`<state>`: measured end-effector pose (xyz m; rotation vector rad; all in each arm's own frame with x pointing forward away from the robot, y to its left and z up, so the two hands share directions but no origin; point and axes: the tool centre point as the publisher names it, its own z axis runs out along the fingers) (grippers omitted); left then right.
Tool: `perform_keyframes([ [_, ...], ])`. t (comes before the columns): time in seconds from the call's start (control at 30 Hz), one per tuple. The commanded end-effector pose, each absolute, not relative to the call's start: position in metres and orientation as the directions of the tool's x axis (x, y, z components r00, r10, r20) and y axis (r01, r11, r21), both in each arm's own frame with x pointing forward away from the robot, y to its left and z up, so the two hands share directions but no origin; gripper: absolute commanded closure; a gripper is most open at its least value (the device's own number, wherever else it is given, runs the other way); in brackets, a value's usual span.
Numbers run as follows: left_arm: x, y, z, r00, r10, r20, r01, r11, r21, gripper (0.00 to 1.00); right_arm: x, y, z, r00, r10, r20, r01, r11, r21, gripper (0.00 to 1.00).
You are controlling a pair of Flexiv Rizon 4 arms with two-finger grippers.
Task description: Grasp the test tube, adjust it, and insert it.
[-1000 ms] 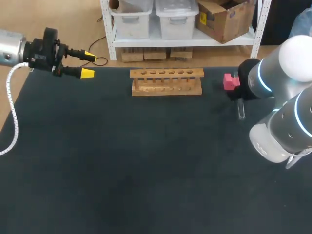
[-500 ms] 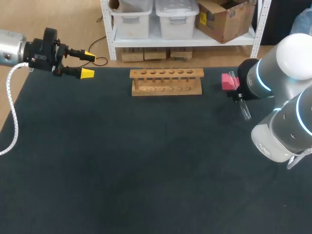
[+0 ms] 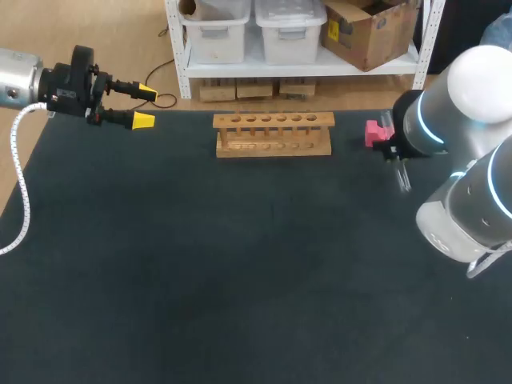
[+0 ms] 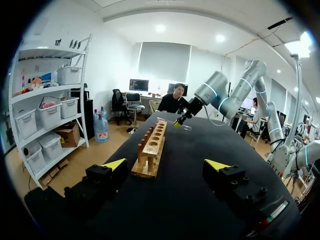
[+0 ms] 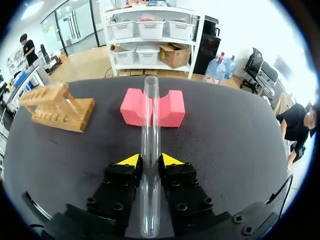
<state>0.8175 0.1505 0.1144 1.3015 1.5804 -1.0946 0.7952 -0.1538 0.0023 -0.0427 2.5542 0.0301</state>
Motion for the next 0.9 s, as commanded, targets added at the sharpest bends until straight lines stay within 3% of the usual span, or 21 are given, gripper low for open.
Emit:
perform_keyframes([
  [0.03,0.817,0.151,0.114,-0.151,0.296,-0.943,0.987,0.097,-0.128,0.00,0.778,-0.145,0.019,-0.815,-0.014,-0.579,-0.008,1.000,-0.013,1.00],
  [0.47,0.817,0.151,0.114,-0.151,0.296,-0.943,0.987,0.097,-0.128,0.00,0.760,-0.099,0.068,-0.786,0.024,-0.618,0.040,0.999,-0.013,1.00],
  [0.9,0.817,0.151,0.114,-0.151,0.296,-0.943,0.987,0.097,-0.128,0.00,0.787,-0.031,0.077,-0.774,0.044,-0.631,0.041,0.999,0.020,1.00],
])
